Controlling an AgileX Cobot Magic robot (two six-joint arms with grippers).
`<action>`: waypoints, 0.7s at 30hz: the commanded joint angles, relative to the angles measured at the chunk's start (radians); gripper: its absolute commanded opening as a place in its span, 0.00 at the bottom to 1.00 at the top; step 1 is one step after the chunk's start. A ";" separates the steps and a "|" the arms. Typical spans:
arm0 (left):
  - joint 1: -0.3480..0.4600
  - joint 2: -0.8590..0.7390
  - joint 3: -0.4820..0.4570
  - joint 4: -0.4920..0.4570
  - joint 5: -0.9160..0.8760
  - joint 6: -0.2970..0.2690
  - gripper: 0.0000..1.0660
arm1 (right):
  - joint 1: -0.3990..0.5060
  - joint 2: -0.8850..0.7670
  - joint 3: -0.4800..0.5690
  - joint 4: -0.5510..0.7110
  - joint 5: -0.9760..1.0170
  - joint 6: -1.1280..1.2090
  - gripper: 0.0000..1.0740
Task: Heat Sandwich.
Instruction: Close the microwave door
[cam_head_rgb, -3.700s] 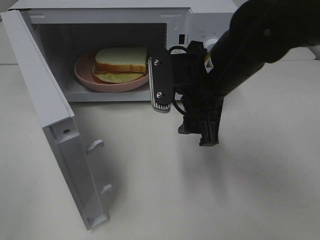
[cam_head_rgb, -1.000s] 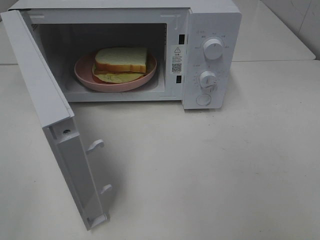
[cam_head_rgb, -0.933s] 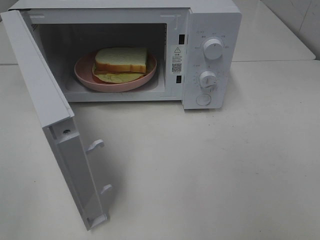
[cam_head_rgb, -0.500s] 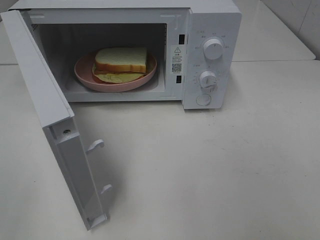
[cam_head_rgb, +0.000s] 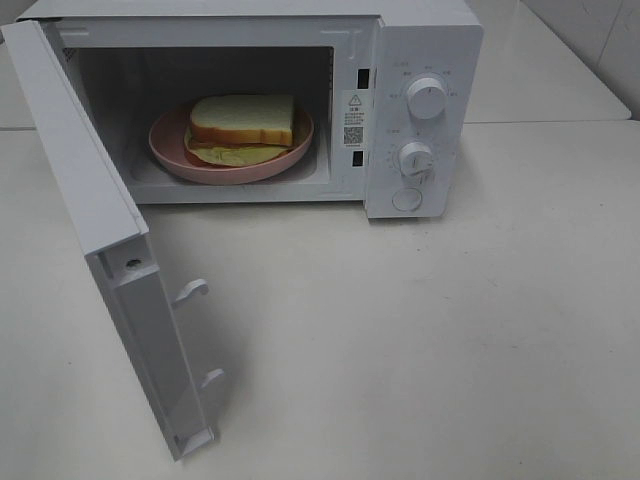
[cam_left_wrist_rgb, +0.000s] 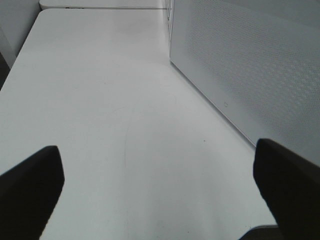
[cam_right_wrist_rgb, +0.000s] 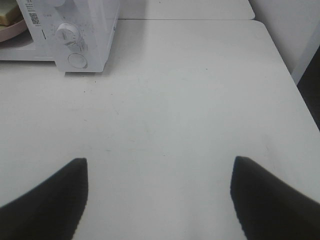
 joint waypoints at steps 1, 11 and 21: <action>0.002 -0.016 0.002 -0.006 -0.013 -0.001 0.92 | -0.007 -0.029 0.001 0.000 -0.004 -0.011 0.71; 0.002 -0.016 0.002 -0.006 -0.013 -0.001 0.92 | -0.007 -0.029 0.001 0.000 -0.004 -0.011 0.70; 0.002 -0.016 0.002 -0.006 -0.013 -0.001 0.92 | -0.007 -0.029 0.001 0.000 -0.004 -0.011 0.70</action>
